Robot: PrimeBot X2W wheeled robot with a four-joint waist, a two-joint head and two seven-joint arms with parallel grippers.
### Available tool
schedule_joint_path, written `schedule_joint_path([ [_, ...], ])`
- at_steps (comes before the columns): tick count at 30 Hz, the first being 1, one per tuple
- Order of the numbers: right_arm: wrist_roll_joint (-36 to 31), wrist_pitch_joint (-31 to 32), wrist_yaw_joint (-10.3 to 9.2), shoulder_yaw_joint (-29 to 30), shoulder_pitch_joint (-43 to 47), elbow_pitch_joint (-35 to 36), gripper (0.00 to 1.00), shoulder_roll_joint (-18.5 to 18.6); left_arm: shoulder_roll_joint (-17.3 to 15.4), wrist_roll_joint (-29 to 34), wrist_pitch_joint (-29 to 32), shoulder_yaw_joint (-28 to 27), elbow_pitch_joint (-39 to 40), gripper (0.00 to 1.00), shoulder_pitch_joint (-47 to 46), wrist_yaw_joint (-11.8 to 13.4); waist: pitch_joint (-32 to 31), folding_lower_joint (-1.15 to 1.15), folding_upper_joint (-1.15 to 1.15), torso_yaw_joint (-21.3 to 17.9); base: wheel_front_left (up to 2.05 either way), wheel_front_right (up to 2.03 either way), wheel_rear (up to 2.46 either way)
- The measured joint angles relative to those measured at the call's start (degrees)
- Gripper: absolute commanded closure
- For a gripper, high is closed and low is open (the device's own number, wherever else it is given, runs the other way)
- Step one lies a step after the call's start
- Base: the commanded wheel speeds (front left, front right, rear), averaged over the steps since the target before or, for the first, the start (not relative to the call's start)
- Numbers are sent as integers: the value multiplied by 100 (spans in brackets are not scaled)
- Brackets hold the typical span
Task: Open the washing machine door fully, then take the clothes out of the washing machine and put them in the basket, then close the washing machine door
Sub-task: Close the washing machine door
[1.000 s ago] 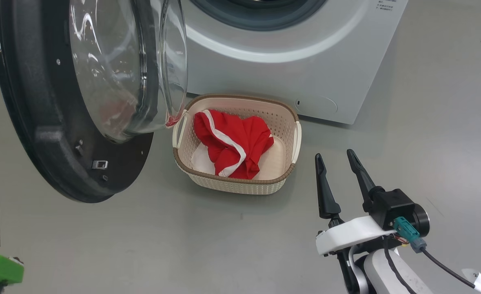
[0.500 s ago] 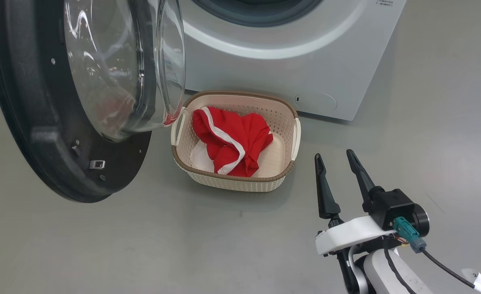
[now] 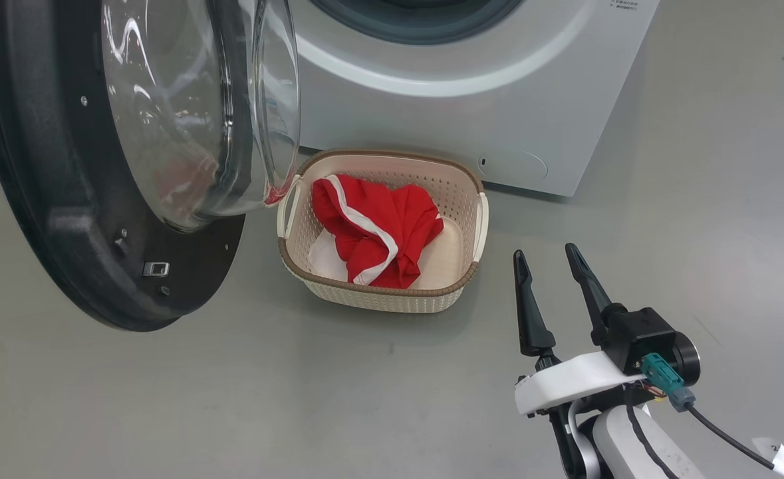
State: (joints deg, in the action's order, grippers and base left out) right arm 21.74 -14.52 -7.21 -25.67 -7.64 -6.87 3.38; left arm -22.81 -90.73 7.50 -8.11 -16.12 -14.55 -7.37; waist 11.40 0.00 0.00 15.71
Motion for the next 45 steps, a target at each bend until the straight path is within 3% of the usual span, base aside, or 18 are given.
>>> schedule_joint_path([
  [4, 0, 0, 0, -3, 0, 0, 0, 0, 164, -927, 590, -302, -214, 100, -118, 40, 11, 0, 0, -8, 0, 0, 0],
  [10, 1, 0, 0, -11, 0, 1, 0, 0, 213, -1839, 1403, -460, -288, 100, -255, 443, 41, 0, 0, -31, 0, 0, 0],
  [21, 1, 0, 0, -24, -2, 0, 0, 0, 226, -2687, 2320, -626, -380, 100, -421, 1261, 89, 0, 0, -100, 0, 0, 0],
  [45, 1, 0, 0, -53, -3, -5, 0, 0, 233, -3029, 3238, -204, -80, 100, -398, 1373, 8, 0, 0, -275, 0, 0, 0],
])
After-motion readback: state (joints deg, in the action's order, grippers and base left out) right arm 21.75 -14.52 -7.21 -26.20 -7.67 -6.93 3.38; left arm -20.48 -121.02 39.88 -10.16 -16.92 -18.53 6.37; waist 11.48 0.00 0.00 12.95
